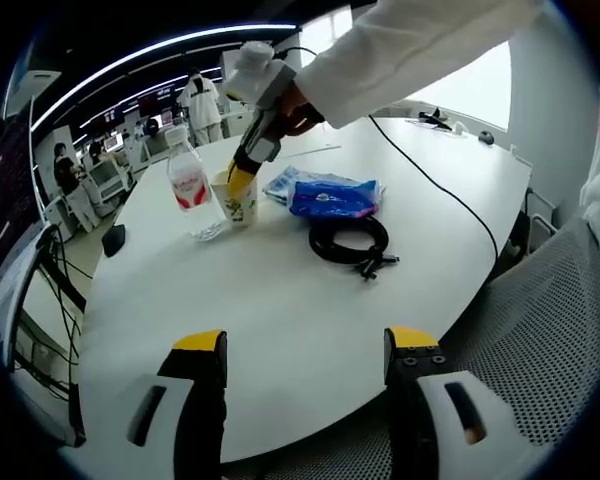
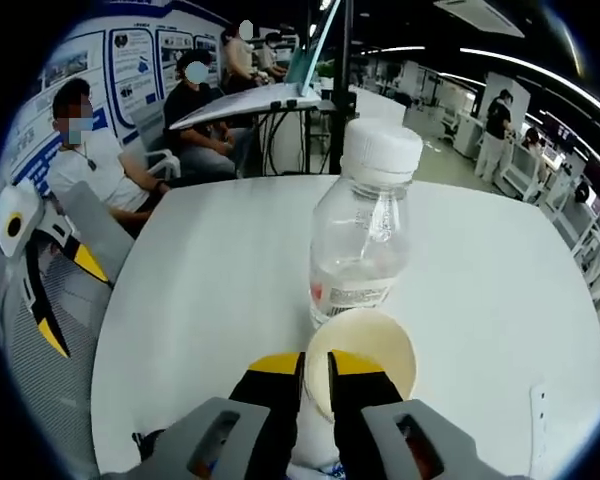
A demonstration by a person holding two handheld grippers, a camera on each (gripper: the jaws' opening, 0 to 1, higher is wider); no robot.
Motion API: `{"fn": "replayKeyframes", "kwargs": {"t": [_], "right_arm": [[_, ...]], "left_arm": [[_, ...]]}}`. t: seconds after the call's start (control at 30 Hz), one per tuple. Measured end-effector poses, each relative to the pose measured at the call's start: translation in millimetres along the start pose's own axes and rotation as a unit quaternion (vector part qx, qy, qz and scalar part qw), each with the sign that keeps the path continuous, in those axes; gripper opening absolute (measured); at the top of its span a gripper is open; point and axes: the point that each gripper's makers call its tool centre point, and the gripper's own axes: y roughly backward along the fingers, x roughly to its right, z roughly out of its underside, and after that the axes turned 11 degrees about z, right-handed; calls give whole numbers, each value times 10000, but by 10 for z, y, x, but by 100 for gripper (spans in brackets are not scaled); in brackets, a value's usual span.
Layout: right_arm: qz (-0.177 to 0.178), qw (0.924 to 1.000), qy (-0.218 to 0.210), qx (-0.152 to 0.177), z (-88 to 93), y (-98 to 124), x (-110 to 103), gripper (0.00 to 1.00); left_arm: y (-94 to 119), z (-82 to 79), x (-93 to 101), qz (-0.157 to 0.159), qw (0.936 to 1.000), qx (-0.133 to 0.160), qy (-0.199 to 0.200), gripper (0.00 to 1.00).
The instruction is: Arrange the tabletop items into an orderly group along one side of the table until the central work area is clear of visible clutter.
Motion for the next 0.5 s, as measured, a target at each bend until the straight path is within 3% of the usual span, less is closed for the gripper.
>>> {"fn": "replayKeyframes", "kwargs": {"t": [0.23, 0.5], "right_arm": [[80, 9995, -95, 297, -155, 245, -17, 11], [186, 9988, -247, 387, -178, 483, -56, 15]], "left_arm": [[2, -7, 6, 0, 10000, 12, -17, 65], [13, -35, 17, 10, 9999, 99, -18, 67]]}}
